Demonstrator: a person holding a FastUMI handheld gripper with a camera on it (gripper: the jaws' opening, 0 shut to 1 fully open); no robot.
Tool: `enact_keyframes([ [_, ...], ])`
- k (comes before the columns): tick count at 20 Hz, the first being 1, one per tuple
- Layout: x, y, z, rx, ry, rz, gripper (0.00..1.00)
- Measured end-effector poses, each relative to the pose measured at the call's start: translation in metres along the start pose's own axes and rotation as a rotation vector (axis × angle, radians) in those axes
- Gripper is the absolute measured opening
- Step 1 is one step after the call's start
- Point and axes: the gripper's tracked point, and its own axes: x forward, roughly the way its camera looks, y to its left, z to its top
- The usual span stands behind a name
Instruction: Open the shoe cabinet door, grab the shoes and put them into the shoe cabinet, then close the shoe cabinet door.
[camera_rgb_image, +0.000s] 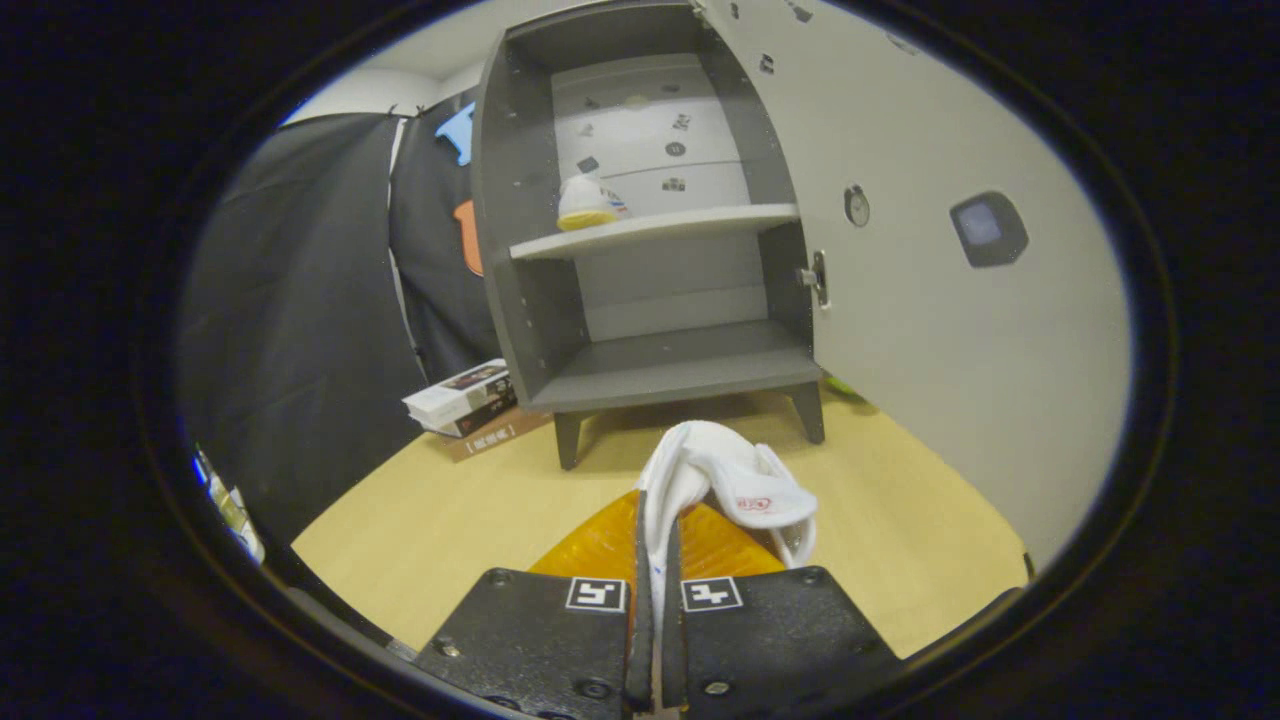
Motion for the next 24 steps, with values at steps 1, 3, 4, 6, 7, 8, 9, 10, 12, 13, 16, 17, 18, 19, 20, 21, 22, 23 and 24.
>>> enact_keyframes([
  [1, -0.005, 0.005, 0.018, 0.0, -0.019, 0.012, 0.07],
  [3, -0.013, 0.012, 0.056, -0.007, -0.06, 0.037, 0.07],
  [4, -0.015, 0.015, 0.078, -0.012, -0.086, 0.045, 0.07],
  [6, -0.018, 0.016, 0.117, -0.035, -0.126, 0.04, 0.07],
  [7, -0.016, 0.014, 0.135, -0.054, -0.141, 0.021, 0.07],
  [8, -0.015, 0.011, 0.151, -0.074, -0.152, -0.002, 0.07],
  [9, -0.012, 0.011, 0.166, -0.082, -0.163, -0.014, 0.07],
  [10, -0.009, 0.012, 0.181, -0.081, -0.17, -0.013, 0.07],
  [12, -0.002, 0.015, 0.205, -0.056, -0.169, 0.009, 0.07],
  [13, 0.002, 0.017, 0.22, -0.041, -0.173, 0.024, 0.07],
  [16, 0.014, 0.022, 0.27, -0.025, -0.21, 0.043, 0.07],
  [17, 0.02, 0.022, 0.288, -0.022, -0.225, 0.037, 0.07],
  [18, 0.027, 0.021, 0.304, -0.025, -0.236, 0.025, 0.07],
  [19, 0.034, 0.019, 0.321, -0.025, -0.248, 0.004, 0.07],
  [20, 0.043, 0.017, 0.337, -0.024, -0.261, -0.016, 0.07],
  [21, 0.056, 0.015, 0.352, -0.023, -0.275, -0.03, 0.07],
  [22, 0.07, 0.014, 0.362, -0.023, -0.269, -0.043, 0.07],
  [23, 0.088, 0.011, 0.368, -0.027, -0.25, -0.059, 0.07],
  [24, 0.105, 0.009, 0.373, -0.036, -0.228, -0.067, 0.07],
])
